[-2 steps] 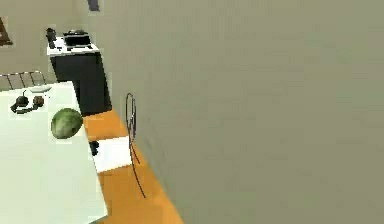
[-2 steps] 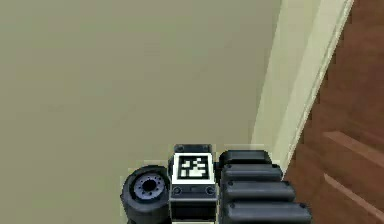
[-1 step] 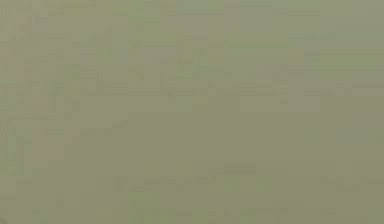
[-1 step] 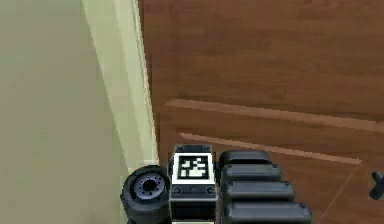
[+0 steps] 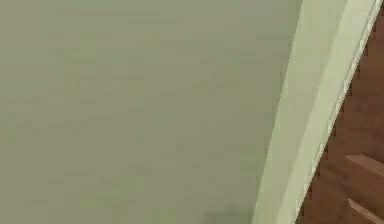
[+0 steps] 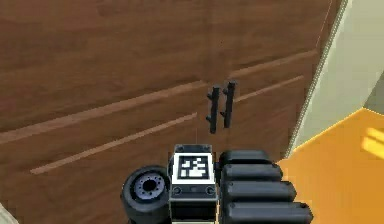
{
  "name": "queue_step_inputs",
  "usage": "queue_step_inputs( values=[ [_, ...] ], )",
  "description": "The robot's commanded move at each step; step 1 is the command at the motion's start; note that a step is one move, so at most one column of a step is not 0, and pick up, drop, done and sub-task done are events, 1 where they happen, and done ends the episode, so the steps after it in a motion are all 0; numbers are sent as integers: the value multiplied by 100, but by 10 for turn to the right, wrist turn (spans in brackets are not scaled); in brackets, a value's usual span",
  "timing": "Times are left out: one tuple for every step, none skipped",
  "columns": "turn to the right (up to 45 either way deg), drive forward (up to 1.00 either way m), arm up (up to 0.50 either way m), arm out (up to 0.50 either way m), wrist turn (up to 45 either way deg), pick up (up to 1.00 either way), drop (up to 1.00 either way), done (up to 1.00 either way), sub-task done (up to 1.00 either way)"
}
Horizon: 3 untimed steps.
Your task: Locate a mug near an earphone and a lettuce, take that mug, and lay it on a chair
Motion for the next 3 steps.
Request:
queue_step_inputs(
  values=[
    [450, 0, 0, 0, 0, 0, 0, 0, 0],
    [300, 0, 0, 0, 0, 0, 0, 0, 0],
    [-450, 0, 0, 0, 0, 0, 0, 0, 0]
  ],
)
